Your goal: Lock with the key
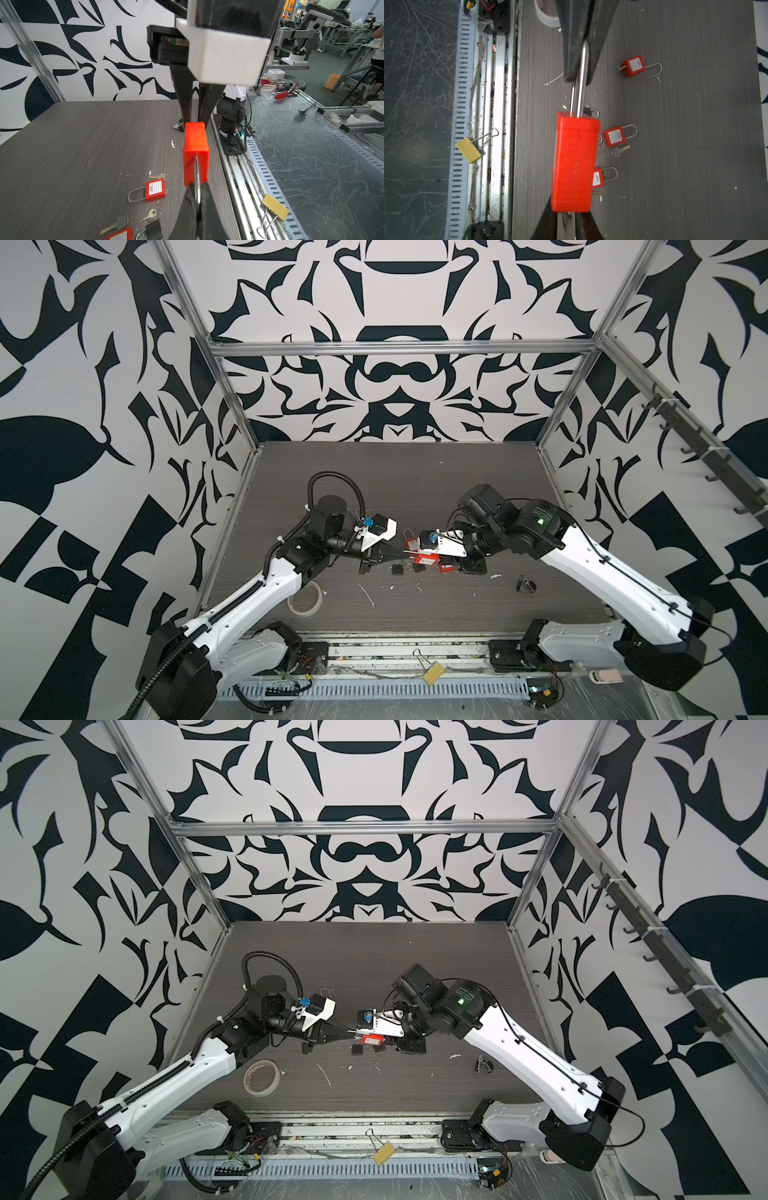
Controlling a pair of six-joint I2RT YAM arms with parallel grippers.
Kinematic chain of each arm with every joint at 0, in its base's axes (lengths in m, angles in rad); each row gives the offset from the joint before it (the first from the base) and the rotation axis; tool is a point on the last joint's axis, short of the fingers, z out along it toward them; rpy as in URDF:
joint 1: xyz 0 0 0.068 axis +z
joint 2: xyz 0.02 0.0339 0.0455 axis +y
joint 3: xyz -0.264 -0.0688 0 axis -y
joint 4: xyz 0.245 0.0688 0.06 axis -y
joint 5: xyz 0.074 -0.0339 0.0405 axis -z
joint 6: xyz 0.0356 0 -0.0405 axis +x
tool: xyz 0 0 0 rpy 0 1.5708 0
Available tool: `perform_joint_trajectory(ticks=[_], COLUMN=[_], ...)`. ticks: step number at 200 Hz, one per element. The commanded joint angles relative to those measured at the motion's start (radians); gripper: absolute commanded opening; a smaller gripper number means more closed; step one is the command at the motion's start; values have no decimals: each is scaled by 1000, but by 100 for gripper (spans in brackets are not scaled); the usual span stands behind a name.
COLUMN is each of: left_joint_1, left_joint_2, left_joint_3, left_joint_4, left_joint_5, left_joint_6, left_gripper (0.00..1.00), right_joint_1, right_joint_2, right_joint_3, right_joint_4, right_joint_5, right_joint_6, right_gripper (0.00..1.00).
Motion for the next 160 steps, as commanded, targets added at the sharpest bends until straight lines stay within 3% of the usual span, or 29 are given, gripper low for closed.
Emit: perform_joint_trajectory(ticks=[1,73,160], left_joint_1=[-4,-4,-1], left_joint_2=[-3,0,6], left_joint_3=[32,60,78], left_joint_4=[-22,-101,-188], left_joint_5=[4,-8,-60], left_joint_6=[32,101,171], left_gripper=[0,0,0], right_joint_1=[4,-10,-149], right_joint_2=[-8,-16,-32], right_joint_3=[26,-18,-93], right_joint_4=[-12,-38,-79], right_joint_5=[-19,-20,-99], right_joint_6=[-2,-18,-100], right_gripper=[16,1,0])
